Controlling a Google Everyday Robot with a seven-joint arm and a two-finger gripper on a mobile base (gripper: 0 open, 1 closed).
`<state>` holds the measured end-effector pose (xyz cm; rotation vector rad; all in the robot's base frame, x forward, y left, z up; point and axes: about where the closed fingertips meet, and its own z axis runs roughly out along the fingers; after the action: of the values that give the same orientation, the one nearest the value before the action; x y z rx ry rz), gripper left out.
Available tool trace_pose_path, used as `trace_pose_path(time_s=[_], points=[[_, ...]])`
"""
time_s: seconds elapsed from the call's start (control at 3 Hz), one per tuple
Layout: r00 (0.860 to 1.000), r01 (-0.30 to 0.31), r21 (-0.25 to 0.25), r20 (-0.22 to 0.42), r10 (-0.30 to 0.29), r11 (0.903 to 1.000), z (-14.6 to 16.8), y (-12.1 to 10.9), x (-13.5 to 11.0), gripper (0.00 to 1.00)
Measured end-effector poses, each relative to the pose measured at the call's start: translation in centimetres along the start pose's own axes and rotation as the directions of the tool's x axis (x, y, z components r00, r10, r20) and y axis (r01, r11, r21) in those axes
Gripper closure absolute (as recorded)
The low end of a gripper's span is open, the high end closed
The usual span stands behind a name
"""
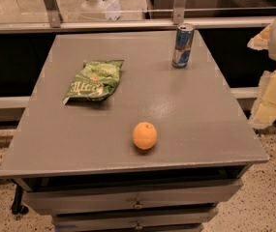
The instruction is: Pick green jalapeno chip bag
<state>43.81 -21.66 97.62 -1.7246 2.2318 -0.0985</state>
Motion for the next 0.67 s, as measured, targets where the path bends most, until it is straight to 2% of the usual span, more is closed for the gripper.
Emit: trace_pose_path(time_s=[0.33,0.67], points=[[1.000,0.000,0.000,0.000,0.000,1.0000,0.0,0.0,0.0,0.00],[0.995,0.027,0.010,0.093,-0.028,0.9996,1.5,-1.3,-2.9,0.00]])
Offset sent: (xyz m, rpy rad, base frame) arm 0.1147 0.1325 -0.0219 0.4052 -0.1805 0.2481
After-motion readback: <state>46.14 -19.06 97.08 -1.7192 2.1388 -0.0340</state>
